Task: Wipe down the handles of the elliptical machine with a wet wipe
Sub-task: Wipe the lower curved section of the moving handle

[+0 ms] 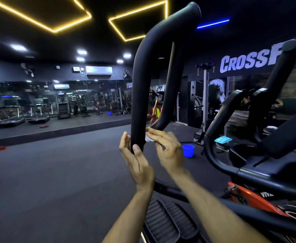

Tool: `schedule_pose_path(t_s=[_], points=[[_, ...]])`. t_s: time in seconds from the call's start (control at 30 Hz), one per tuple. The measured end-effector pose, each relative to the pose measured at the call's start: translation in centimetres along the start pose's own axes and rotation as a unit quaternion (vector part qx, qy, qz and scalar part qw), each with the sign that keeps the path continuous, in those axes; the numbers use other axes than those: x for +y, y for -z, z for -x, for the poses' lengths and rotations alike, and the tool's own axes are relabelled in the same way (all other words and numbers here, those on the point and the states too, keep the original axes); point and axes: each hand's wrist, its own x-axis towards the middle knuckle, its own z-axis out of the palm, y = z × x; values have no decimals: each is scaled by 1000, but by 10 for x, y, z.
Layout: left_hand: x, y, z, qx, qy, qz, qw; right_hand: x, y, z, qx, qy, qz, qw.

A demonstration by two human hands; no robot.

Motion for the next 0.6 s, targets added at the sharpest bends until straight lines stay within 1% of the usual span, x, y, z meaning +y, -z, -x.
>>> schedule_pose_path(t_s=[0.07,0.1,0.17,0.27,0.37,0.47,0.5,0.6], points=[[5,1,0,-38,-70,-35,996,20,15,-11,-75,112,69,988],[8,0,-1,-58,-110,-59,990,31,22,-19,-101,145,98,979],[14,-1,-4,-87,-175,-91,976,47,37,-37,-108,172,123,971],[19,-6,-12,-125,-234,-114,957,58,58,-64,-103,210,161,959],[25,-13,-23,-160,-294,-130,933,52,75,-96,-78,240,199,947],[35,-29,-35,-158,-332,-158,917,39,90,-137,-52,262,211,940],[39,-34,-39,-155,-338,-168,913,34,96,-153,-32,259,209,943],[43,-46,-47,-145,-356,-190,903,16,109,-199,63,212,198,955]])
